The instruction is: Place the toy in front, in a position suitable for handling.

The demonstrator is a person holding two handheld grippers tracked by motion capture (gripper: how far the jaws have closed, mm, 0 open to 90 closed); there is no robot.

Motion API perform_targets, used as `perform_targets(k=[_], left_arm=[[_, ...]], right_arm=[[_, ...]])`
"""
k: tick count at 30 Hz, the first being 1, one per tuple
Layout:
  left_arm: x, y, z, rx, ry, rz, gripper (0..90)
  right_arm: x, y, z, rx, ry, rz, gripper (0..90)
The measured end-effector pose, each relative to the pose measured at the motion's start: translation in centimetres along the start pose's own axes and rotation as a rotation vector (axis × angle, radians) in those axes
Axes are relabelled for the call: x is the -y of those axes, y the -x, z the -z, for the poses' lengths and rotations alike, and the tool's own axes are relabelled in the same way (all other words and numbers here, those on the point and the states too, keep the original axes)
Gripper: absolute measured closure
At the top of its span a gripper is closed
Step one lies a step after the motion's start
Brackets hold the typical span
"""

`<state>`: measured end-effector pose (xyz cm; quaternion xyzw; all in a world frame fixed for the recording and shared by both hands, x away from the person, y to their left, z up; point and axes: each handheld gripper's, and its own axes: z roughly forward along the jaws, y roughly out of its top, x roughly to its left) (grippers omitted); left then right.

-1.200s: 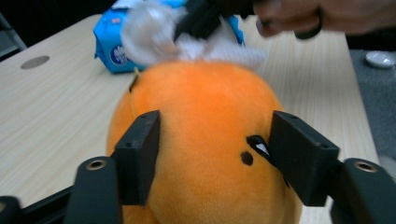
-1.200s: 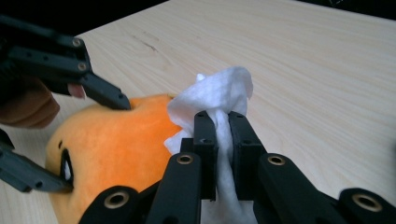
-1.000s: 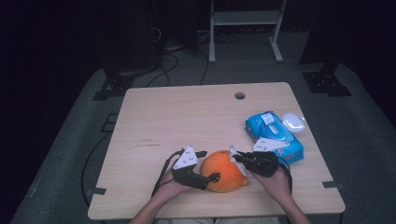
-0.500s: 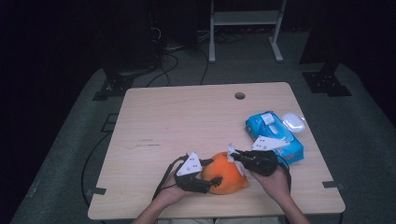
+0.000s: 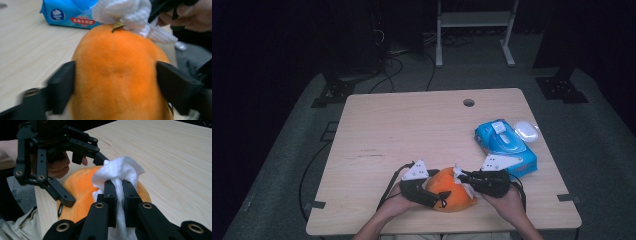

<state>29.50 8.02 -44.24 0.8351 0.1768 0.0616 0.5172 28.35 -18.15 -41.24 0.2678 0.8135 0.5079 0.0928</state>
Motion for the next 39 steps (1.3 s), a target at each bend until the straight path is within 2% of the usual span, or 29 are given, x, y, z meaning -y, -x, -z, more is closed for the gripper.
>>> perform_targets(k=[1, 3, 4, 5, 6, 7, 9, 10, 12, 13, 14, 15, 16, 19, 22, 23, 25, 27, 28, 29, 30, 31, 32, 33, 34, 36, 37, 39], left_arm=[[-0.2, 0.1, 0.2, -0.015, 0.002, -0.019, 29.7], [-0.5, 0.5, 0.7, -0.062, 0.037, -0.084, 41.9], [-0.6, 0.8, 1.0, -0.098, 0.066, -0.135, 46.3], [-1.1, 1.4, 1.2, -0.172, 0.094, -0.227, 46.8], [-1.1, 1.4, 1.2, -0.172, 0.094, -0.227, 46.8], [-1.3, 1.5, 1.3, -0.183, 0.093, -0.245, 46.8], [-1.1, 1.2, 1.0, -0.176, 0.085, -0.237, 46.7], [-0.8, 1.1, 0.8, -0.175, 0.065, -0.239, 46.7], [-0.3, 0.7, 0.8, -0.166, 0.071, -0.224, 46.7], [-0.3, 0.5, 0.9, -0.152, 0.060, -0.216, 46.1], [-0.3, 0.5, 0.9, -0.152, 0.060, -0.216, 45.7], [-0.2, 0.5, 0.9, -0.149, 0.062, -0.214, 45.3], [-0.1, 0.6, 0.9, -0.146, 0.061, -0.226, 44.9], [0.0, 0.6, 1.0, -0.141, 0.064, -0.225, 44.3], [0.0, 0.8, 0.9, -0.138, 0.067, -0.244, 43.5], [0.0, 1.0, 0.8, -0.137, 0.066, -0.258, 43.4], [0.0, 1.3, 0.6, -0.123, 0.073, -0.282, 43.3], [0.0, 1.6, 0.5, -0.123, 0.070, -0.295, 42.2], [0.0, 1.6, 0.5, -0.122, 0.070, -0.291, 40.9], [0.0, 1.5, 0.6, -0.118, 0.070, -0.283, 40.9], [0.0, 1.3, 0.5, -0.114, 0.077, -0.268, 32.7], [0.0, 1.2, 0.6, -0.114, 0.082, -0.241, 32.7], [-0.1, 0.9, 0.6, -0.121, 0.087, -0.210, 26.2], [-0.2, 0.7, 0.5, -0.137, 0.081, -0.167, 12.7], [-0.1, 0.4, 0.5, -0.142, 0.069, -0.127, 12.7], [0.1, -0.1, 0.5, -0.110, 0.067, -0.075, 12.7], [0.2, -0.2, 0.5, -0.101, 0.062, -0.078, 17.1], [0.0, 0.0, 0.6, -0.111, 0.055, -0.100, 25.5]], right_arm=[[0.0, 0.0, 0.0, 0.000, 0.000, 0.000, 83.1], [-0.3, 0.2, 0.2, -0.001, 0.014, -0.012, 83.1], [-1.0, 0.2, 0.5, 0.006, 0.039, -0.004, 83.1], [-1.3, 0.1, 0.6, 0.003, 0.052, 0.001, 83.1], [-1.3, 0.1, 0.6, 0.003, 0.052, 0.001, 83.1], [-1.6, 0.0, 0.6, 0.003, 0.064, 0.006, 83.1], [-1.9, -0.2, 0.4, 0.018, 0.073, 0.013, 83.0], [-1.9, 0.0, 0.3, 0.029, 0.075, 0.012, 83.1], [-1.3, 0.6, 0.0, 0.061, 0.056, 0.000, 83.1], [-0.3, 1.9, 0.1, 0.075, 0.051, -0.040, 83.1], [-0.3, 1.9, 0.1, 0.075, 0.051, -0.040, 83.1], [0.3, 2.7, 0.5, 0.077, 0.064, -0.100, 83.0], [0.4, 2.8, 0.8, 0.095, 0.058, -0.091, 83.0], [0.4, 2.7, 1.2, 0.115, 0.055, -0.081, 83.0], [0.5, 2.6, 1.3, 0.110, 0.059, -0.095, 83.0], [0.0, 2.1, 1.1, 0.083, 0.072, -0.082, 82.9], [-0.3, 1.7, 1.0, 0.076, 0.075, -0.062, 82.9], [-0.8, 1.1, 0.5, 0.093, 0.053, -0.022, 82.9], [-0.6, 1.3, 0.4, 0.091, 0.049, -0.034, 82.9], [-0.6, 1.3, 0.4, 0.091, 0.049, -0.034, 82.9], [-0.1, 2.0, 0.4, 0.080, 0.037, -0.066, 83.0], [-0.1, 2.0, 0.4, 0.080, 0.037, -0.066, 83.0], [0.1, 2.2, 0.4, 0.081, 0.031, -0.073, 83.0], [0.5, 2.4, 0.6, 0.092, 0.022, -0.083, 83.0], [0.5, 2.4, 0.6, 0.092, 0.022, -0.083, 83.0], [0.7, 2.5, 0.9, 0.084, 0.025, -0.102, 83.0], [0.7, 2.5, 1.0, 0.079, 0.032, -0.108, 83.0], [0.3, 2.1, 1.0, 0.082, 0.041, -0.096, 83.0]])
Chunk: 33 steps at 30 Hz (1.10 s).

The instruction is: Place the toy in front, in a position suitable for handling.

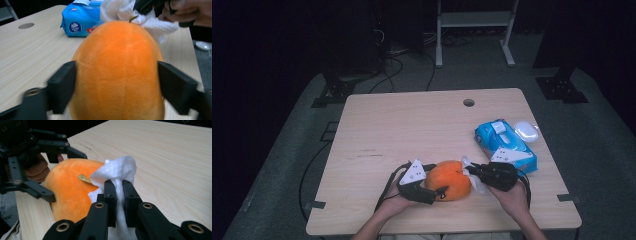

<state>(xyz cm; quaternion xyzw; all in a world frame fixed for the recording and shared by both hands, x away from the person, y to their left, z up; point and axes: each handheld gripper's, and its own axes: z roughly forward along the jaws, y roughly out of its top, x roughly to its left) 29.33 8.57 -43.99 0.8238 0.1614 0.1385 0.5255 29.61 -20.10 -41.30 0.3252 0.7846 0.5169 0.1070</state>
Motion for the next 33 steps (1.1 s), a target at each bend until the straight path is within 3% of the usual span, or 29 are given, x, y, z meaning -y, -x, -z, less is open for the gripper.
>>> perform_targets(k=[3, 4, 5, 6, 8, 9, 10, 11, 12, 13, 15, 17, 18, 19, 20, 22, 23, 24, 26, 27, 28, 31, 33], left_arm=[[-0.5, 0.7, 0.1, -0.012, 0.001, -0.070, 33.0], [-0.6, 1.1, 0.0, -0.012, 0.010, -0.098, 34.9], [-0.8, 1.5, -0.2, -0.013, 0.012, -0.127, 34.9], [-0.9, 1.9, -0.3, -0.015, 0.009, -0.153, 35.0], [-0.9, 2.2, -0.3, -0.014, 0.007, -0.166, 34.5], [-0.9, 2.2, -0.3, -0.014, 0.007, -0.166, 34.3], [-0.8, 2.1, -0.3, -0.010, 0.011, -0.159, 33.8], [-0.7, 1.9, -0.2, -0.009, 0.009, -0.153, 33.8], [-0.6, 1.6, -0.3, -0.008, 0.019, -0.122, 29.5], [-0.6, 1.6, -0.3, -0.008, 0.019, -0.122, 24.9], [-0.5, 1.0, -0.5, -0.012, 0.017, -0.039, 11.9], [-0.2, 0.3, -0.7, 0.003, 0.005, 0.069, 9.3], [-0.1, 0.0, -0.8, 0.014, 0.010, 0.091, 9.9], [0.0, -0.1, -0.7, 0.021, 0.009, 0.087, 13.6], [-0.1, 0.0, -0.6, 0.017, 0.005, 0.068, 22.3], [-0.2, 0.3, -0.5, 0.007, 0.000, 0.040, 24.2], [-0.3, 0.6, -0.5, -0.002, 0.001, 0.020, 28.3], [-0.5, 0.9, -0.5, -0.011, -0.002, -0.011, 28.3], [-0.8, 1.6, -0.6, -0.023, -0.003, -0.075, 31.0], [-0.9, 2.0, -0.6, -0.027, -0.006, -0.105, 31.0], [-1.0, 2.6, -0.7, -0.031, -0.013, -0.150, 31.7], [-0.9, 2.6, -0.6, -0.034, -0.017, -0.155, 32.7], [-0.8, 2.5, -0.6, -0.031, -0.011, -0.146, 33.1]], right_arm=[[-0.9, -1.6, -0.1, -0.024, 0.034, 0.046, 83.0], [-1.5, -3.1, -0.3, -0.071, 0.057, 0.081, 83.0], [-1.5, -3.1, -0.3, -0.071, 0.057, 0.081, 83.0], [-1.8, -3.9, -0.5, -0.079, 0.053, 0.113, 83.0], [-2.3, -5.0, -1.0, -0.048, 0.026, 0.187, 83.0], [-2.3, -5.0, -1.0, -0.048, 0.026, 0.187, 83.0], [-2.1, -4.1, -0.8, -0.029, 0.026, 0.162, 83.0], [-2.1, -4.1, -0.8, -0.029, 0.026, 0.162, 83.0], [-1.7, -3.0, -0.4, 0.005, 0.019, 0.146, 83.1], [-1.5, -2.5, -0.1, 0.009, 0.015, 0.121, 83.0], [-1.0, -1.7, 0.2, 0.019, 0.001, 0.101, 83.1], [-0.8, -1.5, 0.3, 0.022, 0.002, 0.094, 83.0], [-0.8, -1.4, 0.3, 0.021, 0.006, 0.085, 83.0], [-0.8, -1.4, 0.4, 0.024, 0.005, 0.083, 83.1], [-1.0, -1.9, 0.2, 0.028, 0.008, 0.098, 83.0], [-1.1, -2.1, 0.2, 0.028, 0.009, 0.110, 83.0], [-1.4, -3.0, -0.1, 0.018, 0.015, 0.142, 83.0], [-1.4, -3.0, -0.1, 0.018, 0.015, 0.142, 83.0], [-1.9, -5.0, -0.7, -0.020, 0.014, 0.189, 82.9], [-1.9, -5.0, -0.7, -0.020, 0.014, 0.189, 82.9], [-2.0, -6.3, -1.4, -0.033, 0.003, 0.234, 82.9], [-2.1, -6.7, -1.8, -0.021, -0.012, 0.266, 83.0], [-2.2, -6.1, -1.4, -0.001, -0.008, 0.249, 83.0]])
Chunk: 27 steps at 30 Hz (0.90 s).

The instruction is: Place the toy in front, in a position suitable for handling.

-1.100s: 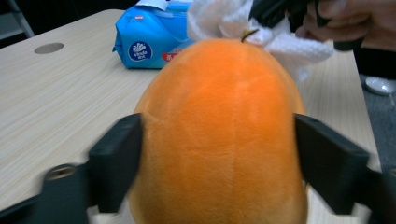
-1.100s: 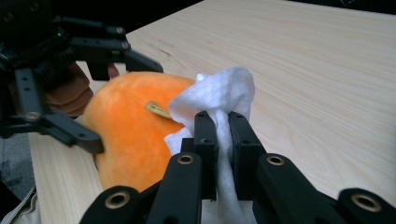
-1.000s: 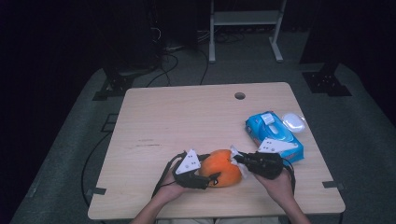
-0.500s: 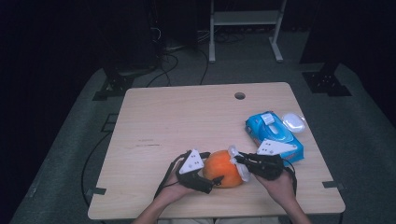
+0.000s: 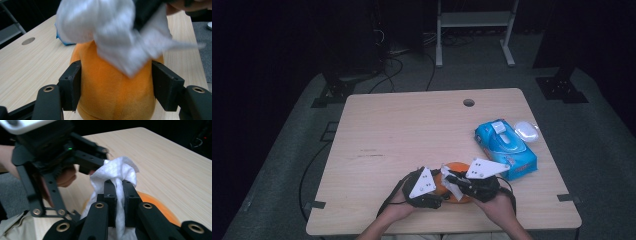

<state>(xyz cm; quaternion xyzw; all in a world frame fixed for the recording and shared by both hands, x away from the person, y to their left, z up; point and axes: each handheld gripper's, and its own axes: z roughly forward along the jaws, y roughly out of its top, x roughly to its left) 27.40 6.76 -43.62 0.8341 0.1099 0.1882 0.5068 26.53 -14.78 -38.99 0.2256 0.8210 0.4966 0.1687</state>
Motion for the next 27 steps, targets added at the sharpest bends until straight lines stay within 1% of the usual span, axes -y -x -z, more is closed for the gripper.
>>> perform_targets(k=[2, 3, 4, 5, 6, 7, 8, 9, 10, 12, 13, 14, 15, 16, 17, 19, 20, 22, 24, 25, 26, 27], left_arm=[[0.1, -0.1, 0.0, 0.003, -0.002, 0.005, 33.1], [0.2, -0.2, 0.0, 0.005, -0.001, 0.008, 33.1], [0.2, -0.3, 0.0, 0.006, -0.002, 0.012, 33.1], [0.3, -0.3, 0.0, 0.007, -0.005, 0.013, 33.1], [0.4, -0.4, 0.0, 0.008, -0.002, 0.022, 33.1], [0.4, -0.4, 0.0, 0.008, -0.002, 0.022, 33.1], [0.4, -0.4, 0.0, 0.010, 0.000, 0.027, 33.1], [0.4, -0.4, 0.0, 0.010, 0.000, 0.026, 33.1], [0.4, -0.4, 0.0, 0.009, -0.004, 0.022, 33.1], [0.4, -0.4, -0.1, 0.008, -0.007, 0.020, 33.1], [0.4, -0.4, -0.1, 0.008, -0.009, 0.020, 33.1], [0.4, -0.5, -0.1, 0.009, -0.017, 0.016, 33.2], [0.5, -0.6, 0.0, 0.010, -0.021, 0.022, 33.2], [0.5, -0.6, 0.0, 0.012, -0.024, 0.027, 33.2], [0.6, -0.8, 0.1, 0.017, -0.031, 0.034, 33.3], [0.8, -1.0, 0.2, 0.022, -0.039, 0.048, 33.4], [1.0, -1.1, 0.2, 0.024, -0.040, 0.060, 33.4], [1.2, -1.4, 0.3, 0.032, -0.044, 0.069, 33.3], [1.3, -1.5, 0.4, 0.043, -0.040, 0.077, 32.5], [1.2, -1.5, 0.4, 0.047, -0.038, 0.077, 30.9], [1.1, -1.5, 0.3, 0.050, -0.037, 0.086, 27.7], [0.9, -1.5, 0.3, 0.053, -0.036, 0.094, 22.8]], right_arm=[[0.3, 0.9, 0.6, 0.032, 0.001, -0.014, 83.0], [0.3, 0.9, 0.6, 0.032, 0.001, -0.014, 83.0], [0.5, 1.5, 1.1, 0.050, 0.002, -0.025, 83.0], [0.8, 2.1, 1.5, 0.068, 0.002, -0.041, 83.0], [1.5, 3.2, 2.2, 0.099, -0.006, -0.076, 83.0], [1.5, 3.2, 2.2, 0.099, -0.006, -0.076, 83.0], [1.9, 3.7, 2.4, 0.106, -0.009, -0.091, 83.0], [2.2, 4.0, 2.6, 0.099, -0.007, -0.113, 82.9], [2.2, 3.9, 2.5, 0.094, -0.002, -0.117, 83.0], [1.8, 3.1, 2.2, 0.067, 0.009, -0.108, 82.9], [1.8, 3.1, 2.2, 0.067, 0.009, -0.108, 82.9], [1.5, 2.7, 2.0, 0.047, 0.017, -0.097, 82.9], [1.2, 2.2, 1.8, 0.032, 0.017, -0.082, 82.8], [0.9, 1.7, 1.5, 0.025, 0.013, -0.066, 82.8], [0.9, 1.6, 1.4, 0.026, 0.009, -0.055, 82.9], [0.9, 1.8, 1.4, 0.028, 0.006, -0.061, 82.9], [1.1, 2.1, 1.5, 0.039, 0.000, -0.068, 82.9], [1.8, 2.9, 1.9, 0.065, -0.014, -0.085, 82.8], [2.6, 3.8, 2.3, 0.073, -0.016, -0.128, 82.8], [2.9, 4.0, 2.4, 0.070, -0.018, -0.144, 82.8], [3.0, 4.0, 2.5, 0.064, -0.013, -0.154, 82.8], [3.0, 3.9, 2.4, 0.060, -0.008, -0.150, 82.8]])
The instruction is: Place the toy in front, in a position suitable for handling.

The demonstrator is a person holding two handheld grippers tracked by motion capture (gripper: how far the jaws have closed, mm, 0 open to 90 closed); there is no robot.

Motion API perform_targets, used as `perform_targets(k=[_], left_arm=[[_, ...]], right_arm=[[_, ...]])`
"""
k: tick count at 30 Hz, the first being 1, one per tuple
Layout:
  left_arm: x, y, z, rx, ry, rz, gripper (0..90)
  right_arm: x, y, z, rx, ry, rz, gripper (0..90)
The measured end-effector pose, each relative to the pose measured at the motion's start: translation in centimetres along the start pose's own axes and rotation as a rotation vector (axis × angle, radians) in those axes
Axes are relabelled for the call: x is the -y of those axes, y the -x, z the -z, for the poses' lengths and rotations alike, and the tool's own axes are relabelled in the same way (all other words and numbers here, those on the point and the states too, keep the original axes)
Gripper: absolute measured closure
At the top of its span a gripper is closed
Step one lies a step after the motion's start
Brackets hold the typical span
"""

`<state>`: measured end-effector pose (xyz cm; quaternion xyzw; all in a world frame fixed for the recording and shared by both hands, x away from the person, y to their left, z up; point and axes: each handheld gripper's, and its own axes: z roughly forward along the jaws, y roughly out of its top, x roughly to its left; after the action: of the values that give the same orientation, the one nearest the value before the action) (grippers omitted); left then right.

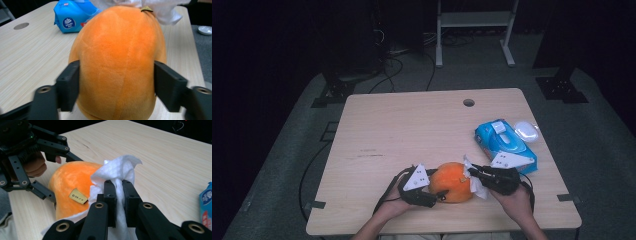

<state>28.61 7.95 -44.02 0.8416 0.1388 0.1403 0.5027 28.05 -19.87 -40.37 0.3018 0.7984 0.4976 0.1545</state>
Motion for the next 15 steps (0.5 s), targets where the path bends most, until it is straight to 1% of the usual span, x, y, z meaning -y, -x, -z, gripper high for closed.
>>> perform_targets(k=[1, 2, 3, 4, 5, 6, 7, 8, 9, 10, 11, 12, 13, 14, 15], left_arm=[[-0.1, 0.0, 0.0, 0.008, 0.015, 0.009, 18.1], [-0.2, 0.0, 0.0, 0.013, 0.028, 0.018, 14.8], [-0.3, -0.1, 0.0, 0.019, 0.037, 0.034, 10.6], [-0.3, -0.1, 0.0, 0.023, 0.039, 0.043, 10.6], [-0.4, -0.1, -0.1, 0.020, 0.038, 0.041, 10.0], [-0.4, -0.1, -0.1, 0.018, 0.032, 0.034, 9.9], [-0.3, -0.1, -0.1, 0.020, 0.032, 0.033, 10.5], [-0.3, 0.0, 0.0, 0.021, 0.030, 0.022, 16.0], [-0.3, 0.1, 0.1, 0.001, 0.030, 0.000, 23.4], [-0.4, 0.2, 0.2, -0.015, 0.032, -0.011, 30.7], [-0.5, 0.4, 0.2, -0.035, 0.039, -0.024, 34.8], [-0.7, 0.7, 0.1, -0.061, 0.050, -0.046, 38.2], [-0.8, 0.9, 0.1, -0.089, 0.063, -0.070, 42.6], [-1.0, 1.2, 0.1, -0.117, 0.076, -0.091, 42.6], [-1.2, 1.4, 0.1, -0.143, 0.090, -0.109, 43.4]], right_arm=[[0.0, -0.3, -0.1, -0.011, 0.001, 0.005, 82.8], [-0.1, -0.6, -0.3, -0.025, 0.005, 0.020, 82.7], [-0.3, -1.5, -0.6, -0.072, 0.014, 0.040, 82.7], [-0.3, -1.5, -0.6, -0.072, 0.014, 0.040, 82.7], [-0.4, -2.0, -0.8, -0.088, 0.017, 0.057, 82.7], [-0.5, -2.5, -1.1, -0.095, 0.018, 0.077, 82.7], [-0.6, -2.8, -1.2, -0.091, 0.016, 0.098, 82.7], [-0.7, -3.0, -1.3, -0.087, 0.014, 0.107, 82.6], [-0.7, -2.9, -1.3, -0.082, 0.013, 0.107, 82.7], [-0.7, -2.5, -1.1, -0.074, 0.014, 0.095, 82.7], [-0.6, -2.2, -1.1, -0.069, 0.016, 0.082, 82.7], [-0.6, -1.8, -0.9, -0.059, 0.015, 0.065, 82.7], [-0.6, -1.2, -0.5, -0.029, 0.017, 0.042, 82.8], [-0.6, -1.2, -0.5, -0.029, 0.017, 0.042, 82.8], [-0.6, -0.9, -0.4, -0.013, 0.020, 0.033, 82.8]])
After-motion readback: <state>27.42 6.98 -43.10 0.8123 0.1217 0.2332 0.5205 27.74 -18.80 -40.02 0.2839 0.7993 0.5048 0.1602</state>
